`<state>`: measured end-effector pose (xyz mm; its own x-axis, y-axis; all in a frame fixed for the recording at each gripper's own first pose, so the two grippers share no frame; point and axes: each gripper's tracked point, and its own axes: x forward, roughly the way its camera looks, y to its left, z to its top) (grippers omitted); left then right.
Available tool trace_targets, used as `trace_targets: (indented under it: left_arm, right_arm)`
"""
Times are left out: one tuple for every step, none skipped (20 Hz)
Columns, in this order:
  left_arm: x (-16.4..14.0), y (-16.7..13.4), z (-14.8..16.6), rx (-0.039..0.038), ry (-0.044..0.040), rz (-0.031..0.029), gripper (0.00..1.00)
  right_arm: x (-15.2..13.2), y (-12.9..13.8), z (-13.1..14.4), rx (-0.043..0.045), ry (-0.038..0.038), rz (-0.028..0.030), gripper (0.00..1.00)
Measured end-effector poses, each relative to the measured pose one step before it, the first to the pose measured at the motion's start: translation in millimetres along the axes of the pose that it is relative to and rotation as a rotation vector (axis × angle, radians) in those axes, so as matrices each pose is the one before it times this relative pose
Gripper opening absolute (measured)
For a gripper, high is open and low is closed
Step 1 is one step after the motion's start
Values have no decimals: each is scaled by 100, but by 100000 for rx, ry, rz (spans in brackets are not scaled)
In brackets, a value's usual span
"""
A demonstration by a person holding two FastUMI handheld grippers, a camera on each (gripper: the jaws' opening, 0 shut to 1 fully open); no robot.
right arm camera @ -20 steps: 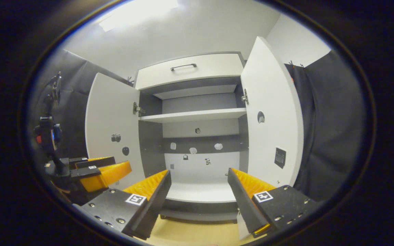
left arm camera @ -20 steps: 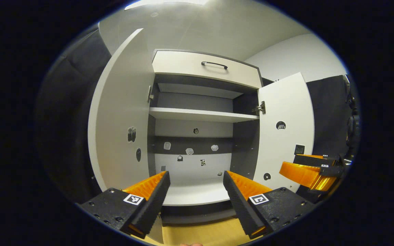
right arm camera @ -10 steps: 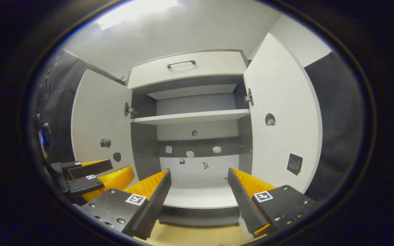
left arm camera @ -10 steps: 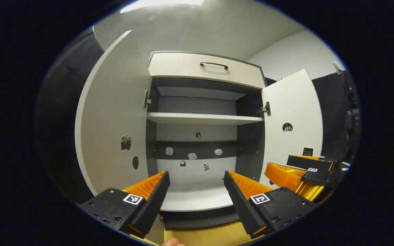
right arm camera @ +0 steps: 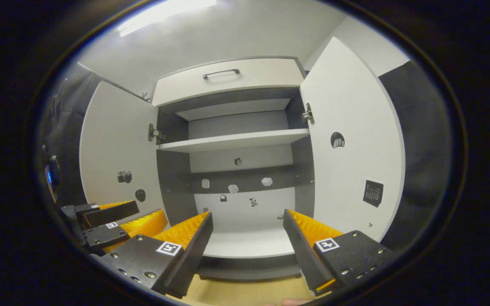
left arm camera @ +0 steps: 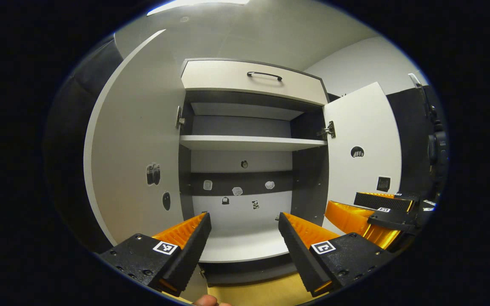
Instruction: Open the right door of the double-door shoe cabinet with the right hand, and open the left door with the left hand.
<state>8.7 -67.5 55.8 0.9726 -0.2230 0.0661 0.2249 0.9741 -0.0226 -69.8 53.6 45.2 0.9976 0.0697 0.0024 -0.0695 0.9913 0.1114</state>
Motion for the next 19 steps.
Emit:
trace_targets:
  left_arm:
    - [175, 180, -159, 309, 255, 251, 98]
    - [41, 182, -140, 138, 437, 370, 98]
    - [34, 98, -200, -42, 481, 445, 98]
    - [29, 33, -140, -43, 332, 681, 98]
    - [-33, -5, -30, 118, -62, 742, 98]
    - [-108, -105, 99, 16, -146, 710, 98]
    - [-97, -447, 77, -74, -288, 75, 98]
    - [-141, -572, 196, 11, -266, 113, 98]
    - [-98, -541, 47, 355, -282, 561, 98]
    - [-196, -532, 139, 638, -22, 1077, 98]
    - [-212, -503, 180, 517, -612, 1620, 98]
    - [-288, -645, 206, 473, -497, 1776, 98]
    - [-304, -895, -48, 93, 121, 1726, 98]
    - [-443, -1275, 40, -265, 145, 1068, 98]
    - [-468, -1079, 124, -346, -367, 1344, 98]
    - [-363, -845, 188, -74, -407, 2000, 98]
    - [-622, -795, 79, 194, 46, 2426, 98]
    - [-622, -946, 73, 127, 217, 1784, 98]
    - [-561, -1128, 155, -100, -306, 1384, 98]
  right_arm:
    - [52, 211, -131, -219, -24, 20, 98]
    - [-1, 146, -75, -146, 157, 201, 98]
    - [35, 105, -120, -85, 209, 285, 98]
    - [-99, 73, -34, -136, 138, 500, 98]
    - [-78, -182, 156, -148, -615, -12, 98]
    - [-222, -247, 215, -277, -690, 120, 98]
    - [-254, -296, 241, -18, -674, 206, 98]
    - [-291, -343, 259, 352, -356, 664, 98]
    - [-283, -342, 206, 468, -78, 1100, 98]
    - [-263, -513, 236, -1, -90, 1031, 98]
    - [-205, -643, 224, -570, -314, 999, 98]
    - [-347, -694, 227, -873, -115, 1068, 98]
    - [-384, -710, 200, -737, -176, 1537, 98]
    - [-522, -717, 356, -506, -276, 1927, 98]
    - [-453, -892, 241, -232, 29, 1985, 98]
    - [-542, -876, 186, 79, 490, 1827, 98]
    - [-555, -837, 88, 125, 733, 2111, 98]
    - [-625, -759, 252, 31, 88, 2104, 98]
    - [-615, -878, 249, -101, -327, 1728, 98]
